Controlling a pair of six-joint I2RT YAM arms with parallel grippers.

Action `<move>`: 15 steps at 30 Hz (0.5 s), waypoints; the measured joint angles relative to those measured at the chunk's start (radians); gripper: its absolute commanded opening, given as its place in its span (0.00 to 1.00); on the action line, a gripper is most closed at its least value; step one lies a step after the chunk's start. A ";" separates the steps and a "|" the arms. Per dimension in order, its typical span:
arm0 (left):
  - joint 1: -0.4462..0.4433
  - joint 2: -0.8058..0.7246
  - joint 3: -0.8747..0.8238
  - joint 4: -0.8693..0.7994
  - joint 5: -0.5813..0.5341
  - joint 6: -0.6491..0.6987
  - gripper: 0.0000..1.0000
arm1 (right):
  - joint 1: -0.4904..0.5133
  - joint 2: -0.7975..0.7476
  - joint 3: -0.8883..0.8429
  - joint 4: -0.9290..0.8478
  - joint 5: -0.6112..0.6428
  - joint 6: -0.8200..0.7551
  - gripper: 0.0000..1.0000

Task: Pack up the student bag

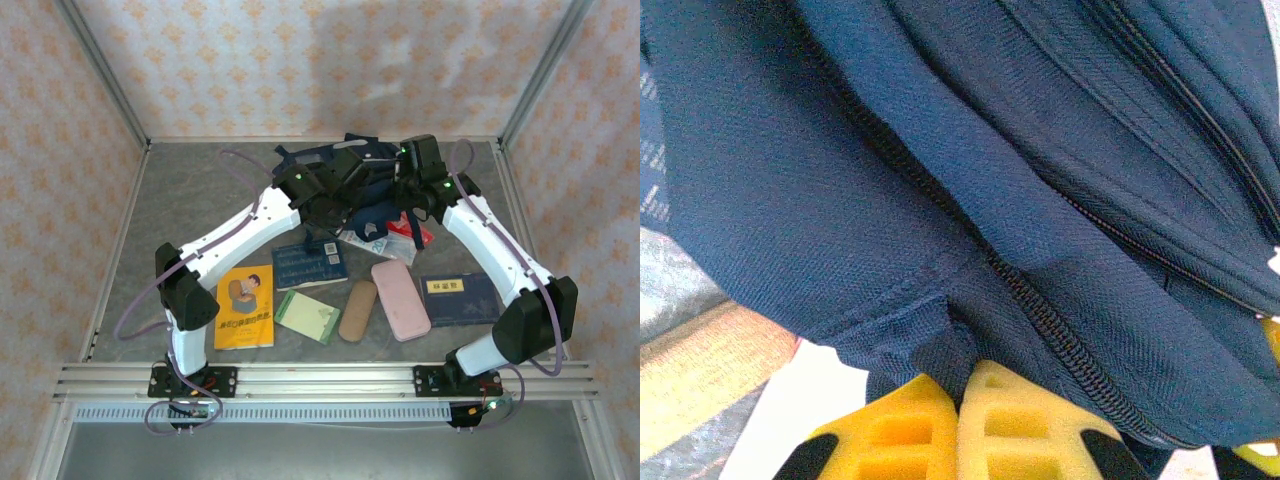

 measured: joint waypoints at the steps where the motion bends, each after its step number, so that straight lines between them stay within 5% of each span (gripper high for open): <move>1: 0.004 0.000 0.000 -0.001 0.002 0.010 0.00 | 0.000 0.000 0.000 0.002 -0.003 -0.005 0.17; 8: 0.104 -0.008 0.000 -0.026 0.016 0.159 0.00 | -0.026 -0.026 0.011 0.049 -0.091 -0.203 0.69; 11: 0.182 -0.040 -0.017 -0.034 0.055 0.256 0.00 | -0.057 -0.045 0.014 0.063 -0.129 -0.361 0.78; 15: 0.290 -0.110 -0.079 -0.034 0.134 0.407 0.00 | -0.096 -0.115 -0.057 0.093 -0.149 -0.554 0.78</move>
